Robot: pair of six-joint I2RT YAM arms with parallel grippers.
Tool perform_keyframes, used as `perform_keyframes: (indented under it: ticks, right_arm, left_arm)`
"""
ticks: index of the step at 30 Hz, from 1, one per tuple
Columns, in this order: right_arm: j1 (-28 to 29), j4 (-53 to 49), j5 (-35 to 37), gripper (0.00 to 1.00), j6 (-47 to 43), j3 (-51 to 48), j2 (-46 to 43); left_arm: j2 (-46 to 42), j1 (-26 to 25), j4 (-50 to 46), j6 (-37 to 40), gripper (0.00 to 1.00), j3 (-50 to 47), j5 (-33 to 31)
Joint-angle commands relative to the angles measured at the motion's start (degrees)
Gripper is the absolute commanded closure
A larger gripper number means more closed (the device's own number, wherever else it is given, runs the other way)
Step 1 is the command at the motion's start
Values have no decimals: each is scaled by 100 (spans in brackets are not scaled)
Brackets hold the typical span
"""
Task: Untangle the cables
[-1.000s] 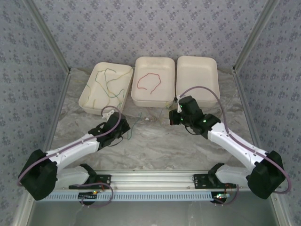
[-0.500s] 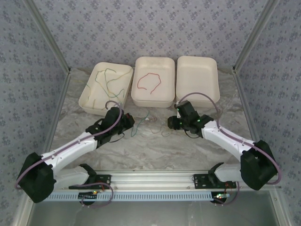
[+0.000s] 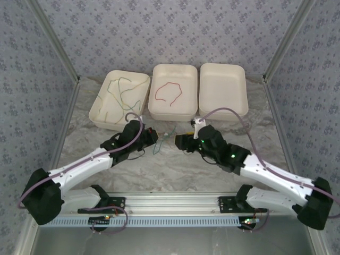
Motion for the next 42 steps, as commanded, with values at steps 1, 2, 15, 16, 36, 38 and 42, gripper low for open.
perform_keyframes:
  ticks: [1,2,15,16,36,38,42]
  right_arm:
    - [32,438,150,41,263,264,428]
    - [11,430,178,41,252,360,534]
    - [-703,1038,-332,90,553,271,949]
    - [-730,1075,-335,98,600,228,913]
    - [-867,2023,1477,100,2737,-2044,-2176]
    - [-863,2347,1606,100,3045,-2264,-2327]
    - [-896,2480,2013,100,3740,-2509,-2643]
  left_arm:
    - [46,-92,169,-37,100,234,23]
    - [59,-116,162,-48,100,249,-3]
    - [27,-268,266,-264,100,177,-34]
    - [-12,-266,258,-315,100,156,-81]
    - [-2744,-121,924,-3766,100,-2030,-2352]
    - [-2726,-178,957,-3928,100,-2043,-2366]
    - [-2756,-364,734,-4395,100,-2080,-2499]
